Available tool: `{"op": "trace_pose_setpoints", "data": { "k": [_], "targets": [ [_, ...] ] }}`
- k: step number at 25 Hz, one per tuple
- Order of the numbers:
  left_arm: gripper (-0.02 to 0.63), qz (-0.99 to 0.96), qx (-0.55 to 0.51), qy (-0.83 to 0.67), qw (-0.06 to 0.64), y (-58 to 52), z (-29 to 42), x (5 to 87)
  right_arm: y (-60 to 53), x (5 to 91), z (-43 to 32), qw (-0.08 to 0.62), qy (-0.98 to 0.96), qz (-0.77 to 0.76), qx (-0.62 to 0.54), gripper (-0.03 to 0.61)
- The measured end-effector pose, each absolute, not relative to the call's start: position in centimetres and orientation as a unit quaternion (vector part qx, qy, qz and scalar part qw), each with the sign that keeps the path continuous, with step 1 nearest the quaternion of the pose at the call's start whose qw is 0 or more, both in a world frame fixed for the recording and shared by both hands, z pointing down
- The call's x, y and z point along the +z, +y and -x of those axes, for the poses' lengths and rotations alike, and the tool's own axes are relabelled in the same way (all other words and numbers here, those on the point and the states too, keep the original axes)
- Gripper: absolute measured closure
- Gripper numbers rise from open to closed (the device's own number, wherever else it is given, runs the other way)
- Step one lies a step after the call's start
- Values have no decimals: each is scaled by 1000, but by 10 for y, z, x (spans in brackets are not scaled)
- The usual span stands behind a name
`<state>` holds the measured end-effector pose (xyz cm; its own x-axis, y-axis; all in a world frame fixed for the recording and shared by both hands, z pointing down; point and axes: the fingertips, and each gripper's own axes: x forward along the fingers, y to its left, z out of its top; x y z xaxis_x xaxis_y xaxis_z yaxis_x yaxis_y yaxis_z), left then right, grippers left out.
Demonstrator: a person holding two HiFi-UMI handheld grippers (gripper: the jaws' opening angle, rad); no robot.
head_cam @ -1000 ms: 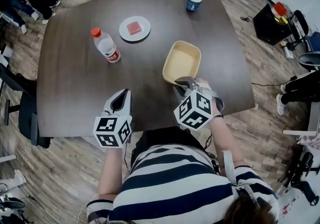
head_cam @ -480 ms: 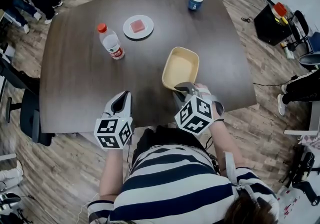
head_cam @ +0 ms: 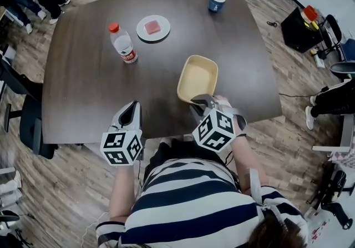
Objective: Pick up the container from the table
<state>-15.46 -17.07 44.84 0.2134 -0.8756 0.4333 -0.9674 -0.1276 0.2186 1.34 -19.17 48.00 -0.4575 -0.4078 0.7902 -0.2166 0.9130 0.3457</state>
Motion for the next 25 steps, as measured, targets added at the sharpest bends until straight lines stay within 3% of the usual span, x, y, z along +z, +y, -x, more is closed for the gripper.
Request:
{"op": "trace_pose_setpoints", "data": {
  "k": [25],
  "targets": [
    [614,-752,96,-610,230,-182,139,448,-190,486,-18,489,-850,-170,-99,555]
  ]
}}
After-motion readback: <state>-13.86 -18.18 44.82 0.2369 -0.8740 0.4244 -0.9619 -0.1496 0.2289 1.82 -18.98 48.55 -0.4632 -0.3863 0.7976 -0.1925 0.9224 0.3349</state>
